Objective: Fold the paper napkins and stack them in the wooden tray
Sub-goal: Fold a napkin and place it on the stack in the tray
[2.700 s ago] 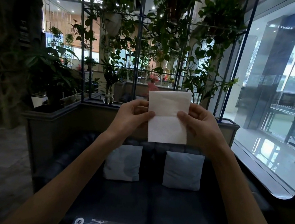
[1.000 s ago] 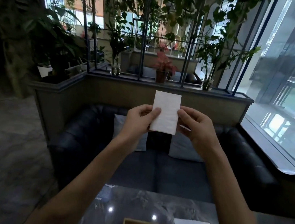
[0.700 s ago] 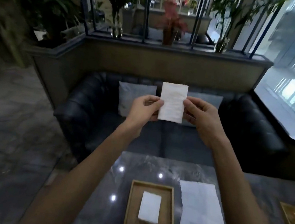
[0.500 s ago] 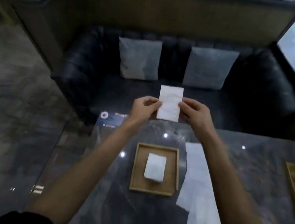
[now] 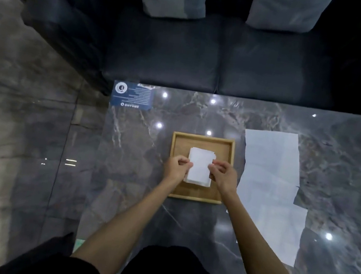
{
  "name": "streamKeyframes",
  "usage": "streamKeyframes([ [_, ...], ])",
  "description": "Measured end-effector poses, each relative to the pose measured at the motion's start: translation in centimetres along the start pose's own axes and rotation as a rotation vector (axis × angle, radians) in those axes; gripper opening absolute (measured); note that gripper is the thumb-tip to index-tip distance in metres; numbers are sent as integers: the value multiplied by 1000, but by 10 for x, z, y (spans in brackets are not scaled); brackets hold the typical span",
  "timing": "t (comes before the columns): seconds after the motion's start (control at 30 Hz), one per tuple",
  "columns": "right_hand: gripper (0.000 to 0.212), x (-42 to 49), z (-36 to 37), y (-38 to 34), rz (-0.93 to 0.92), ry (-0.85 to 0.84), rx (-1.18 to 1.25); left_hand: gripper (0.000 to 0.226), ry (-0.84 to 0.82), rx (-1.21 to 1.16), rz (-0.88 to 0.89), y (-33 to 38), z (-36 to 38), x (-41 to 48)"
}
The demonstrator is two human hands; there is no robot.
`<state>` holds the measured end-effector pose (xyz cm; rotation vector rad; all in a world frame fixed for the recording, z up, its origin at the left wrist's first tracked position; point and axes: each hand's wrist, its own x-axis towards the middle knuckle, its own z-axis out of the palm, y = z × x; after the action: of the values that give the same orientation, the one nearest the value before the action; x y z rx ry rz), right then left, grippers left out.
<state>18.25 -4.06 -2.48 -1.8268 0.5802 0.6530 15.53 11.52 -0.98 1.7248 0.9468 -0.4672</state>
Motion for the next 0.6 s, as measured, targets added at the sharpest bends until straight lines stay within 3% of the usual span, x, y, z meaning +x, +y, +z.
streamKeyframes([
  [0.2, 29, 10, 9, 19, -31, 50, -183, 13, 1, 183, 25, -13, 13, 12],
  [0.6, 31, 11, 13, 32, -44, 131, -191, 7, 27, 294, 31, -13, 24, 16],
])
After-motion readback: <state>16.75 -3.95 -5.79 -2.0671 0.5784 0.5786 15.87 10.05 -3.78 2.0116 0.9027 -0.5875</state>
